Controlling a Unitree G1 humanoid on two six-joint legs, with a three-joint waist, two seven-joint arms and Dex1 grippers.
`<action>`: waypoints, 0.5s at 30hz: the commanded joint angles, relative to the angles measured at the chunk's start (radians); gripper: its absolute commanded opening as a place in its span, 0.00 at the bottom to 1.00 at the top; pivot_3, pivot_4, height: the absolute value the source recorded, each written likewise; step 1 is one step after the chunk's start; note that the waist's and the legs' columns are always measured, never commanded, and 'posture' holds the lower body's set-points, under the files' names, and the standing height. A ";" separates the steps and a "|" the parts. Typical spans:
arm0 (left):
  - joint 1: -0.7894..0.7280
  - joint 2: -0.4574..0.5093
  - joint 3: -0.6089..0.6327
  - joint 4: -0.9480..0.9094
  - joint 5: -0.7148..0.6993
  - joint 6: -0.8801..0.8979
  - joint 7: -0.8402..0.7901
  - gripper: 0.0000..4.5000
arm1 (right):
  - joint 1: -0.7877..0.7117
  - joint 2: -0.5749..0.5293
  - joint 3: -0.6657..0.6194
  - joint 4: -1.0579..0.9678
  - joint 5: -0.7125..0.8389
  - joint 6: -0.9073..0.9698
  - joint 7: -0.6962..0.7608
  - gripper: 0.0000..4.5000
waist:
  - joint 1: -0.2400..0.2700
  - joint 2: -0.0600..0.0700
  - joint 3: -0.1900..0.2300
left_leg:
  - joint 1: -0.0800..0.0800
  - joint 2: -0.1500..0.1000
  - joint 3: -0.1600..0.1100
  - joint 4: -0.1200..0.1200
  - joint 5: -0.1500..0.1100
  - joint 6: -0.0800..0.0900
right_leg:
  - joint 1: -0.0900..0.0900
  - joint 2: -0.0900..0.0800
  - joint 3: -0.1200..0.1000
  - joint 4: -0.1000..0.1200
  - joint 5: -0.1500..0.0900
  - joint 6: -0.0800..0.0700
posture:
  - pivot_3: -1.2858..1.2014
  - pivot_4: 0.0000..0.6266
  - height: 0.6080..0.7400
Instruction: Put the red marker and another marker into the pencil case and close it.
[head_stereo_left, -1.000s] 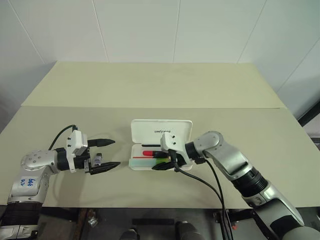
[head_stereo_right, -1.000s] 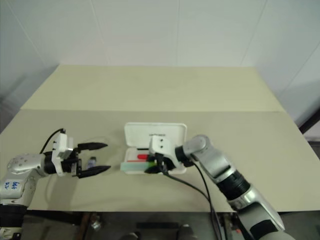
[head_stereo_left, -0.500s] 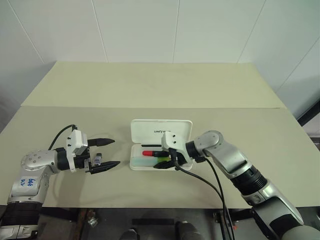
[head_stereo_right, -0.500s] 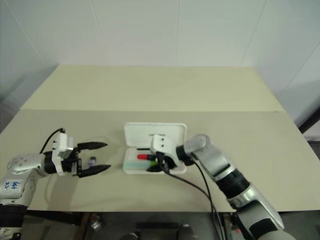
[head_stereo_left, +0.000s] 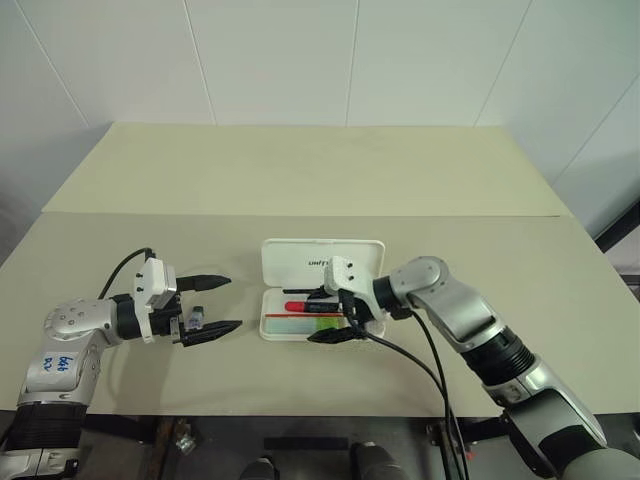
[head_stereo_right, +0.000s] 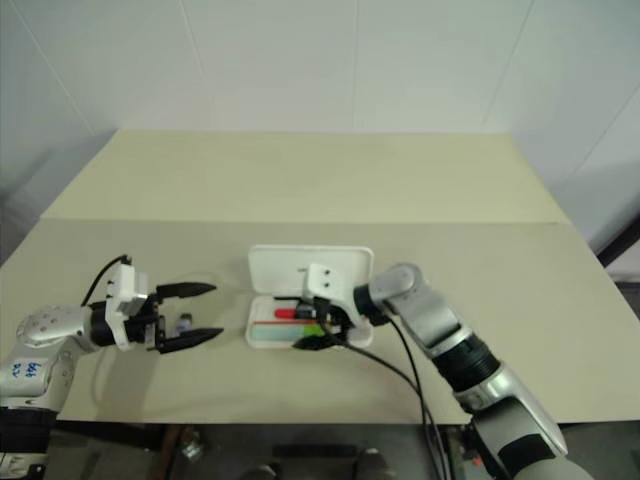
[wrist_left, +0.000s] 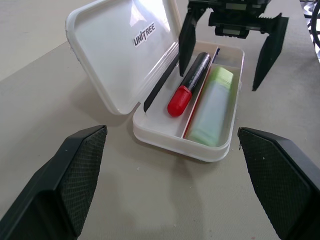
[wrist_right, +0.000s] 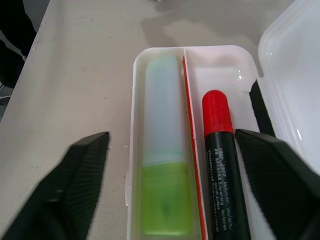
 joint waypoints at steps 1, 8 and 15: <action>-0.015 -0.002 0.012 -0.018 -0.015 -0.012 0.004 1.00 | -0.032 0.010 -0.050 -0.063 0.039 0.017 -0.002 1.00 | 0.000 0.000 0.000 | 0.000 0.000 0.000 0.000 0.000 0.000 | 0.000 0.000 0.000 0.000 0.000 0.000 | 0.52 0.24 1.00; -0.007 -0.010 0.010 -0.024 -0.015 -0.009 0.008 1.00 | 0.029 -0.054 -0.120 -0.171 0.144 0.047 0.057 1.00 | 0.004 0.000 0.000 | 0.000 0.000 0.000 0.000 0.000 0.000 | 0.000 0.000 0.000 0.000 0.000 0.000 | 0.52 0.24 1.00; 0.054 -0.045 0.041 -0.088 -0.023 -0.003 0.087 1.00 | 0.241 -0.180 -0.271 -0.342 0.331 0.014 0.170 1.00 | 0.019 0.000 0.000 | -0.002 0.000 -0.001 0.000 0.000 0.000 | 0.000 0.000 -0.001 -0.002 0.000 0.000 | 0.52 0.24 1.00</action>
